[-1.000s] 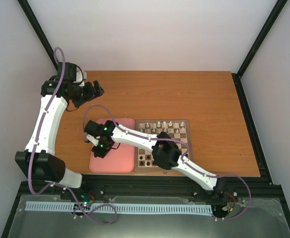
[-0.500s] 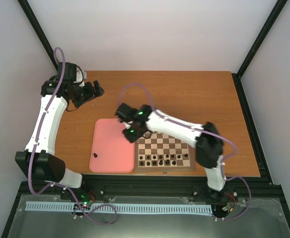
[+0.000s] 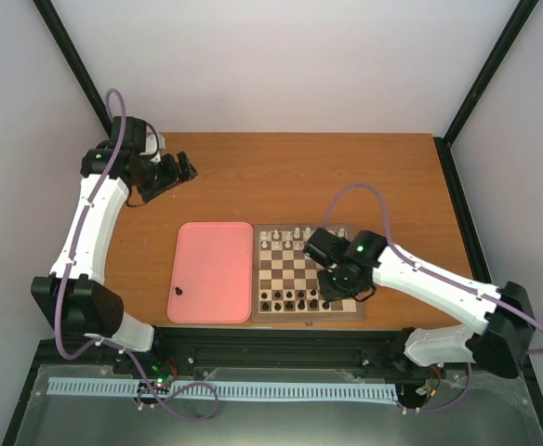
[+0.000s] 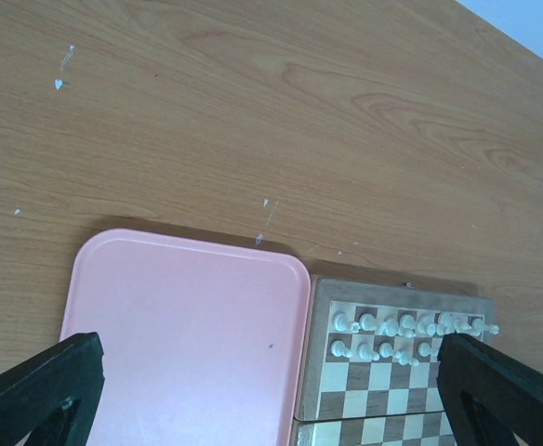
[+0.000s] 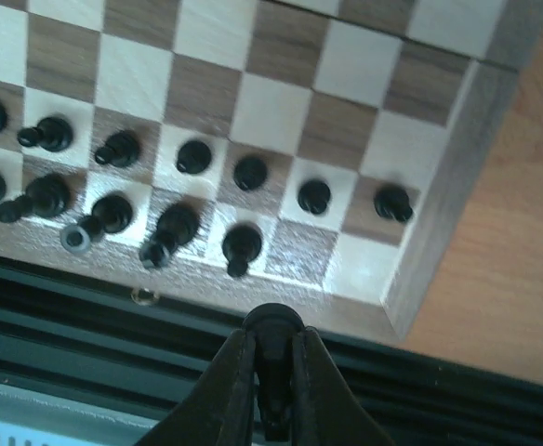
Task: Set up the chess pieces on the board
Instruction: Place the chess piece on the chessboard.
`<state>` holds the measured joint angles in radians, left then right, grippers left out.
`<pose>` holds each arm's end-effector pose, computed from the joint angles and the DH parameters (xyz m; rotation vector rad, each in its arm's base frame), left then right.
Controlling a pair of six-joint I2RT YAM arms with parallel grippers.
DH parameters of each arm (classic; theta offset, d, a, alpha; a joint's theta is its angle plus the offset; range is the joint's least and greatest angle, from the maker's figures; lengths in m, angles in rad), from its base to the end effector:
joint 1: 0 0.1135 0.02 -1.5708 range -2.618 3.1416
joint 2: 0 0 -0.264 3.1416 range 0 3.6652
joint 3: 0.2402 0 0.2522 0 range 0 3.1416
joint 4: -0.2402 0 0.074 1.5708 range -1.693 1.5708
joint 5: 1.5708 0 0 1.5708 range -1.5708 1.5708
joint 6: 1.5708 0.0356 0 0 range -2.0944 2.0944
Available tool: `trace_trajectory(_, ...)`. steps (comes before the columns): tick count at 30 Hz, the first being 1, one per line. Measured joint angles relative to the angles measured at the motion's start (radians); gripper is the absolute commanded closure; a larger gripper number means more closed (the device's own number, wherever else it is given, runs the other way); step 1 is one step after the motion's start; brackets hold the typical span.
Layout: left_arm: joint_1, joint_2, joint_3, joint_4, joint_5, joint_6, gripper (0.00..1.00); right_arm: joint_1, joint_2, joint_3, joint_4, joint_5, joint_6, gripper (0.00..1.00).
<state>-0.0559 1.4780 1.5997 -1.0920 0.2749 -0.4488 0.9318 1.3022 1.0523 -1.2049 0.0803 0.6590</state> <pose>0.2916 -0.0260 0.3763 -0.3944 2.5470 -0.5440 0.1304 0.1707 0.2568 -0.4014 2.9759 0.0401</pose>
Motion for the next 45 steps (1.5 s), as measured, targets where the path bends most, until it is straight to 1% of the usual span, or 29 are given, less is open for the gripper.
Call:
trace_trajectory(4, -0.002, 0.016, 0.000, 0.000, 0.001, 0.000, 0.00, -0.009, -0.080, -0.055, -0.035, -0.003, 0.067, 0.95)
trace_trajectory(13, -0.003, 0.028, 0.000, 0.000, 0.000, 0.000, 0.00, -0.013, -0.080, -0.178, 0.010, -0.039, 0.124, 0.94)
trace_trajectory(25, -0.003, 0.028, 0.000, 0.000, -0.001, 0.000, 0.00, -0.026, -0.002, -0.238, 0.150, -0.063, 0.123, 0.94)
trace_trajectory(28, -0.004, 0.028, 0.000, 0.000, -0.001, 0.000, 0.00, -0.034, 0.005, -0.243, 0.161, -0.066, 0.120, 0.93)
trace_trajectory(31, -0.004, 0.028, 0.000, 0.000, -0.001, 0.000, 0.00, -0.042, 0.010, -0.244, 0.170, -0.066, 0.113, 0.90)
trace_trajectory(41, -0.006, 0.028, 0.000, 0.000, -0.002, 0.000, 0.00, -0.077, 0.024, -0.254, 0.188, -0.067, 0.085, 0.88)
trace_trajectory(45, -0.006, 0.028, 0.000, 0.000, -0.002, 0.000, 0.00, -0.080, 0.035, -0.254, 0.198, -0.070, 0.078, 0.86)
